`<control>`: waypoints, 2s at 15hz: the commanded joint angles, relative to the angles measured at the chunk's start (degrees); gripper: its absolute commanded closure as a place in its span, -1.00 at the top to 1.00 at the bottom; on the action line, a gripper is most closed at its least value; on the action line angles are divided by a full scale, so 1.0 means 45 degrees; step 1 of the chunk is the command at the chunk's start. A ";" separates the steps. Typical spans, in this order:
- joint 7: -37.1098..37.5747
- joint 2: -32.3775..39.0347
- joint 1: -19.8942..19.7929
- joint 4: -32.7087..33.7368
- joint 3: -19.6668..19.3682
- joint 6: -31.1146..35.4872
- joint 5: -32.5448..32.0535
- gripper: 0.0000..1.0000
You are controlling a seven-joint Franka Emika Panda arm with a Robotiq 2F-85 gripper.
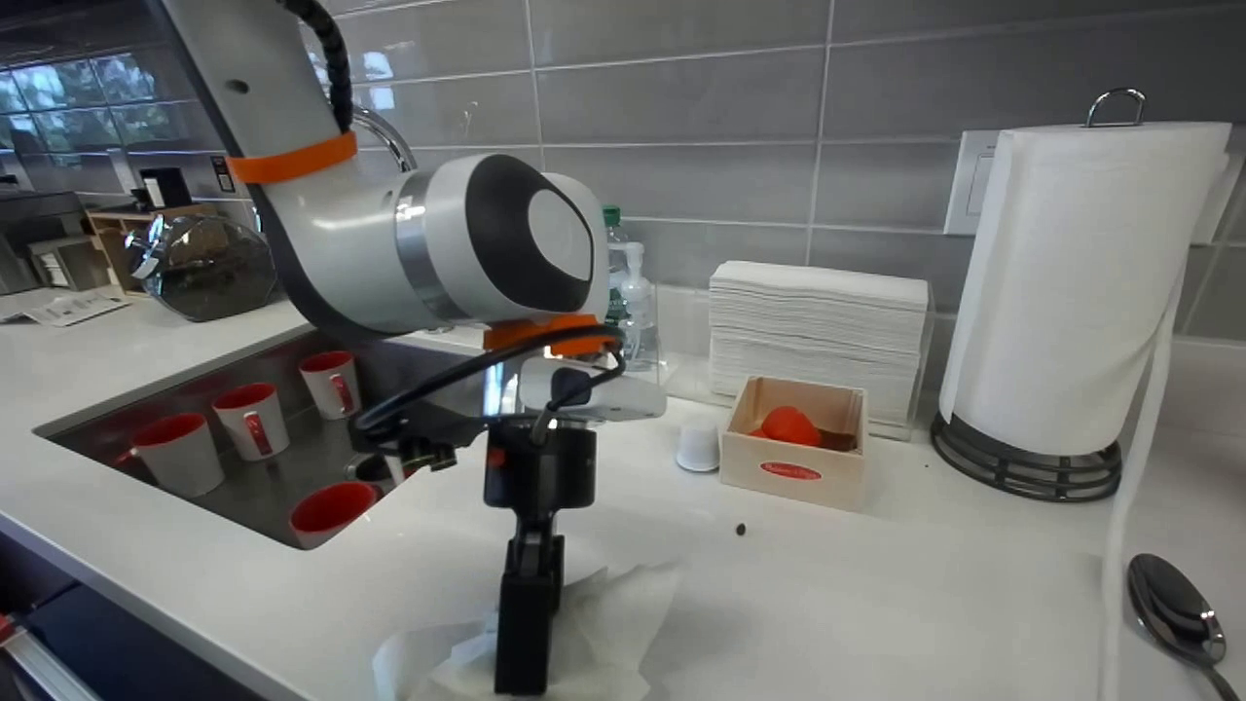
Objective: Move the white plate forward closer to the wall and use the napkin to wipe the counter
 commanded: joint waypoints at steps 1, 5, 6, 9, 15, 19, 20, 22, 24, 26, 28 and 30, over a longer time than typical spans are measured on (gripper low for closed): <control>0.1214 0.0962 -0.0528 0.0693 -0.0593 0.0955 -0.0712 -1.00; 0.1892 0.1075 -0.0809 0.1219 -0.0990 0.2318 -0.0407 -1.00; 0.1993 0.1124 -0.0798 0.1283 -0.1001 0.2690 -0.0271 -1.00; 0.1897 0.1557 -0.0756 0.1268 -0.0904 0.3888 0.0153 -1.00; -0.0045 0.0949 -0.1224 0.0932 -0.0763 0.5219 0.3459 -1.00; 0.0820 0.0537 -0.0534 0.1248 -0.1776 0.5731 0.2600 -1.00; 0.1245 0.0452 -0.0386 0.1379 -0.2180 0.5984 0.2075 -1.00; 0.1948 0.0462 -0.0189 0.1723 -0.2878 0.6370 0.1167 -1.00; 0.2829 0.0529 -0.0046 0.2097 -0.3605 0.6753 0.0000 -1.00; 0.3753 0.0536 -0.0004 0.2421 -0.4265 0.7059 -0.1159 -1.00; 0.4568 0.0574 0.0018 0.2702 -0.4770 0.7096 -0.2116 -0.50; 0.5175 0.0537 -0.0054 0.2822 -0.5005 0.7034 -0.2831 -0.34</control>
